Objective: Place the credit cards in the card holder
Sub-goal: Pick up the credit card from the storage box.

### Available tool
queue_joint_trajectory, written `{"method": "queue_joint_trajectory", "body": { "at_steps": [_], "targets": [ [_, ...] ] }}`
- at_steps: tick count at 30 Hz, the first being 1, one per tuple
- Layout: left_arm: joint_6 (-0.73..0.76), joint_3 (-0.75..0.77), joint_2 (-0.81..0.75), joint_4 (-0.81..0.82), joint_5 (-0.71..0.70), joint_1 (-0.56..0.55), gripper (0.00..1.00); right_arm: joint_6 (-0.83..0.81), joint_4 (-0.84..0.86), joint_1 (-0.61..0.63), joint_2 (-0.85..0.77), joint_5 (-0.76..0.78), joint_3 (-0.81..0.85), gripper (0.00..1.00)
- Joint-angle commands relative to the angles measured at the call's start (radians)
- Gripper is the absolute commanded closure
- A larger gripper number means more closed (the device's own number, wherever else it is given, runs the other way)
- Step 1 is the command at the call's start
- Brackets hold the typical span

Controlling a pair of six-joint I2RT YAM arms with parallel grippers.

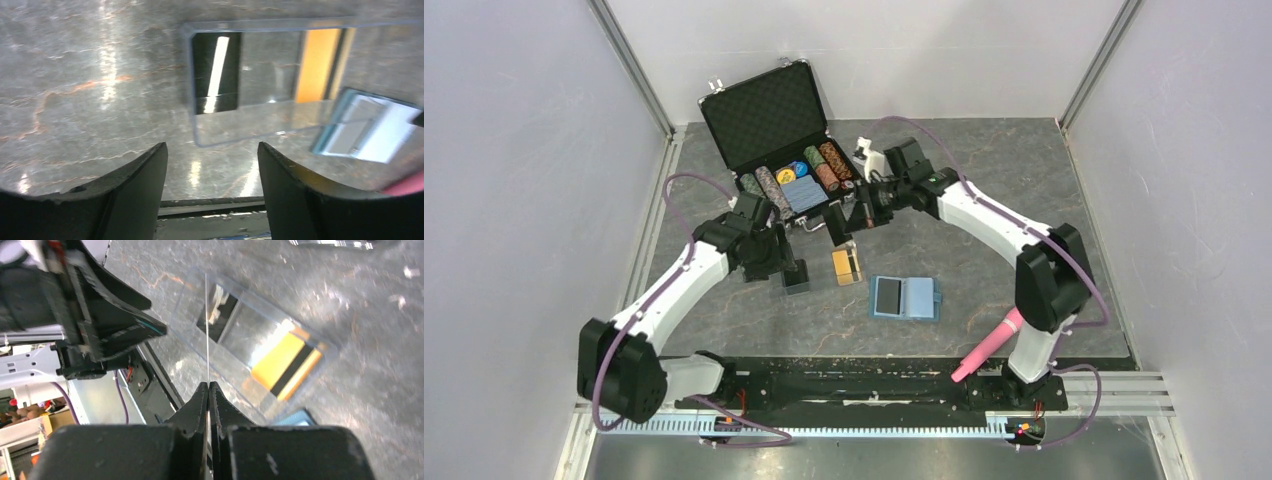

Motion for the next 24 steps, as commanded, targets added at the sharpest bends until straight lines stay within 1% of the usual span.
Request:
{"method": "queue_joint_trajectory", "body": {
  "at_steps": [1,3,5,7,11,13,14,16,18,20,23,24],
  "targets": [
    [0.017,0.033,-0.086,0.118,0.188,0.000,0.25,-0.009,0.034,-0.051,-0.124,-0.070,-0.145,1.00],
    [-0.004,0.015,-0.100,0.209,0.298,-0.004,0.22,0.007,0.061,-0.080,-0.183,-0.098,-0.231,1.00],
    [-0.049,-0.012,-0.109,0.315,0.375,-0.015,0.18,0.046,0.106,-0.109,-0.245,-0.139,-0.318,1.00],
    [-0.107,-0.054,-0.110,0.467,0.466,-0.027,0.16,0.077,0.144,-0.134,-0.302,-0.165,-0.390,1.00],
    [-0.193,-0.114,-0.064,0.717,0.579,-0.092,0.14,0.125,0.190,-0.178,-0.394,-0.207,-0.487,1.00],
    [-0.210,-0.107,-0.022,0.771,0.591,-0.133,0.14,0.167,0.226,-0.198,-0.430,-0.231,-0.526,1.00],
    [-0.227,-0.109,0.000,0.800,0.602,-0.151,0.16,0.184,0.244,-0.207,-0.444,-0.243,-0.542,1.00],
    [-0.281,-0.133,0.032,0.918,0.626,-0.171,0.18,0.219,0.280,-0.222,-0.464,-0.269,-0.566,1.00],
    [-0.353,-0.177,0.050,1.073,0.639,-0.177,0.23,0.249,0.307,-0.233,-0.474,-0.295,-0.582,1.00],
    [-0.404,-0.205,0.064,1.183,0.640,-0.177,0.28,0.267,0.321,-0.239,-0.479,-0.311,-0.588,1.00],
    [-0.420,-0.202,0.089,1.221,0.658,-0.177,0.42,0.284,0.334,-0.245,-0.483,-0.320,-0.587,1.00],
    [-0.420,-0.199,0.097,1.220,0.663,-0.178,0.45,0.292,0.342,-0.248,-0.484,-0.325,-0.588,1.00]
  ]
}}
